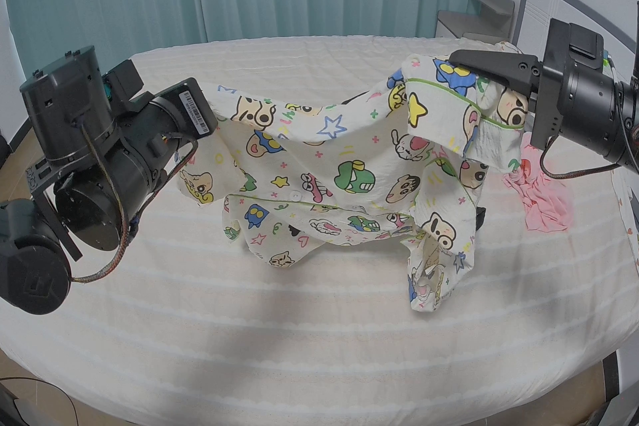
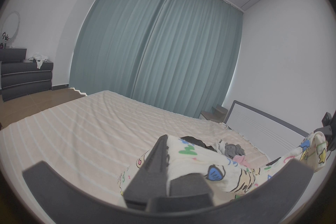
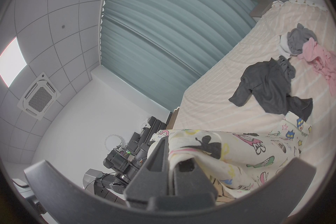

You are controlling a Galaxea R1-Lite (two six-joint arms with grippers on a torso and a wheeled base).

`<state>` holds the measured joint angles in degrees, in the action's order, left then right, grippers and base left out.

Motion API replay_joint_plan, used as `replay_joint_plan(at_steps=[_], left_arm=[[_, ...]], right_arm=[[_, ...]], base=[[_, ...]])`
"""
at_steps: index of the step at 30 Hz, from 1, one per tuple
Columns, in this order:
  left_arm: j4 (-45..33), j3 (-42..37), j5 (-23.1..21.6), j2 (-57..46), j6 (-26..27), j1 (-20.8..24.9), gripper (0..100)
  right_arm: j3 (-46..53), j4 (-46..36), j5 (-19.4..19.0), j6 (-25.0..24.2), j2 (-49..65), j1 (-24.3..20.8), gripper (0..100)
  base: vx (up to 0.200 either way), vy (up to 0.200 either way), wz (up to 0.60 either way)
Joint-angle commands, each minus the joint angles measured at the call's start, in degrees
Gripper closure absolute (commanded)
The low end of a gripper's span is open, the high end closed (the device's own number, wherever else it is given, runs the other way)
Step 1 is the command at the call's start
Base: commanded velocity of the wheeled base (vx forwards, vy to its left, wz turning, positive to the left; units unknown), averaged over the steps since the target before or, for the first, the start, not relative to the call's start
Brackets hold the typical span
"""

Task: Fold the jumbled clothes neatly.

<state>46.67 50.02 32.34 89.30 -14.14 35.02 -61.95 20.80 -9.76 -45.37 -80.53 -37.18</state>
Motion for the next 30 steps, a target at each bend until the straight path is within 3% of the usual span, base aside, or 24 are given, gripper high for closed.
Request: replay_joint_plan(at_steps=[1,30], left_arm=[[-0.08,-0.1,0.0,-0.97,-0.01,-0.75,100],[-0.17,-1.94,0.09,-4.48,0.08,-3.47,100]], right_arm=[[-0.19,0.03,-0.08,0.02,-0.86,-0.44,100],[-4.49,0.12,0.36,0.02,-4.55,-3.69,100]], base=[[0.0,0.2,0.0],[0.0,0.2,0.0]])
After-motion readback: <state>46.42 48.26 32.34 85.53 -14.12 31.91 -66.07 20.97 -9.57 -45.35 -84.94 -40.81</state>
